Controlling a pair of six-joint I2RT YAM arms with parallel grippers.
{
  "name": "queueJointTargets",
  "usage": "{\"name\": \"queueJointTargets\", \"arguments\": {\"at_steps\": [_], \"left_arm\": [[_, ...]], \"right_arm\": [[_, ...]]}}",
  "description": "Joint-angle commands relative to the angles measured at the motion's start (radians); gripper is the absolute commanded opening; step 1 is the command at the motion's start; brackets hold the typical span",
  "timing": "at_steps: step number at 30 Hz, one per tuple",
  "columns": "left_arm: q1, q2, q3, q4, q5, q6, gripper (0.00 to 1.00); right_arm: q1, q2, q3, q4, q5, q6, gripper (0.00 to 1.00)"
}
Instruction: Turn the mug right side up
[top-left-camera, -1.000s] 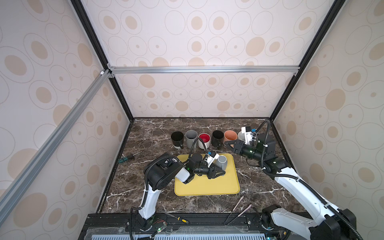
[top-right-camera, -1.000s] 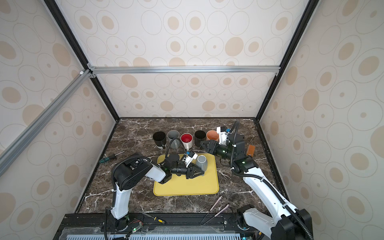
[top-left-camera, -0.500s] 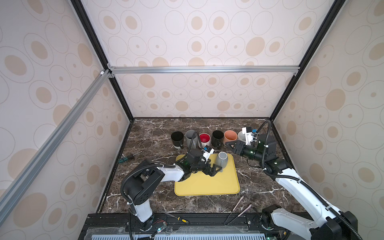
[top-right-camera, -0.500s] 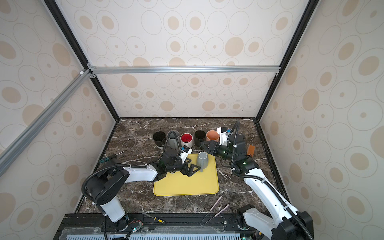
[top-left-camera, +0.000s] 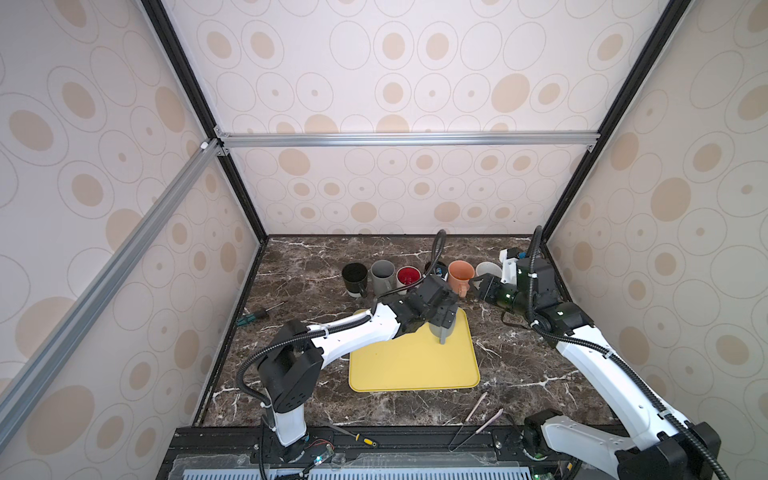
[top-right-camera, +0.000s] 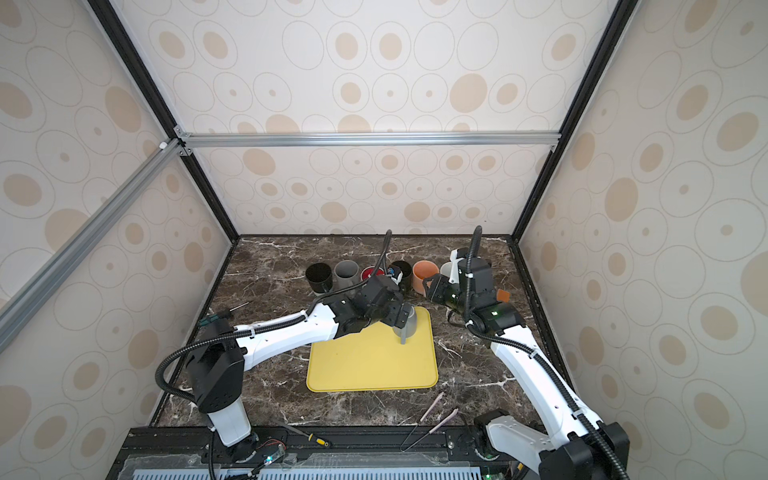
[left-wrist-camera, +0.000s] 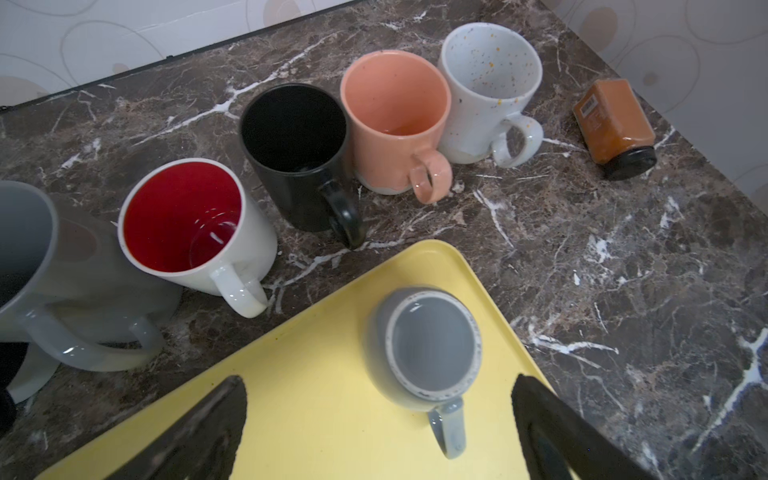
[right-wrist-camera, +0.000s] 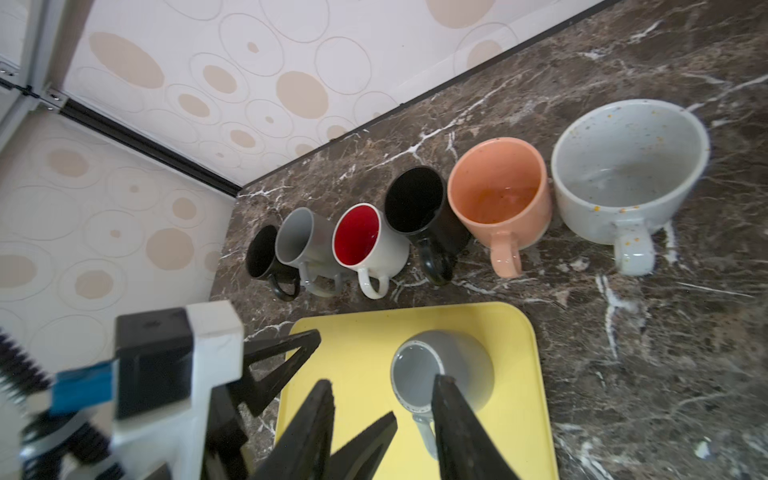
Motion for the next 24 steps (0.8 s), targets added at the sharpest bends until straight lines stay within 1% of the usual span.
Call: {"name": "queueJointTargets", "arguments": {"at_steps": [1,5,6,7,9,16,24], "left_arm": [[-0.028,0.042,0.054,-0.225,-0.087,-0.078,0.99],[-0.034,0.055,0.065,-0.231,-0.052,-0.123,0.92],[-0.033,0.056,0.062,-0.224,-0.042,-0.131,0.88],[-0.033,0.056,0.061,-0.218,-0.035,-0.139,0.87],[-0.035,0.059,0.054,-0.202,-0.018,-0.149,0.81],[-0.044,0.064,0.059,-0.184,0.004,-0.159,0.76],[-0.06,0.118,0.092,-0.182,0.031,-0.163,0.71]], "right_arm": [[-0.013,0.0,0.008,-0.042,0.04,-0.03,0.42],[-0.016,0.003,0.005,-0.039,0.015,-0.034,0.42],[-0.046,0.001,0.001,-0.035,0.007,-0.033,0.42],[-0.052,0.001,-0.001,-0.032,0.001,-0.033,0.42],[-0.066,-0.001,-0.005,-0.029,-0.008,-0.035,0.42],[-0.085,-0.009,-0.011,-0.027,-0.03,-0.043,0.41],[-0.093,-0.011,-0.027,-0.012,-0.037,-0.039,0.41]]}}
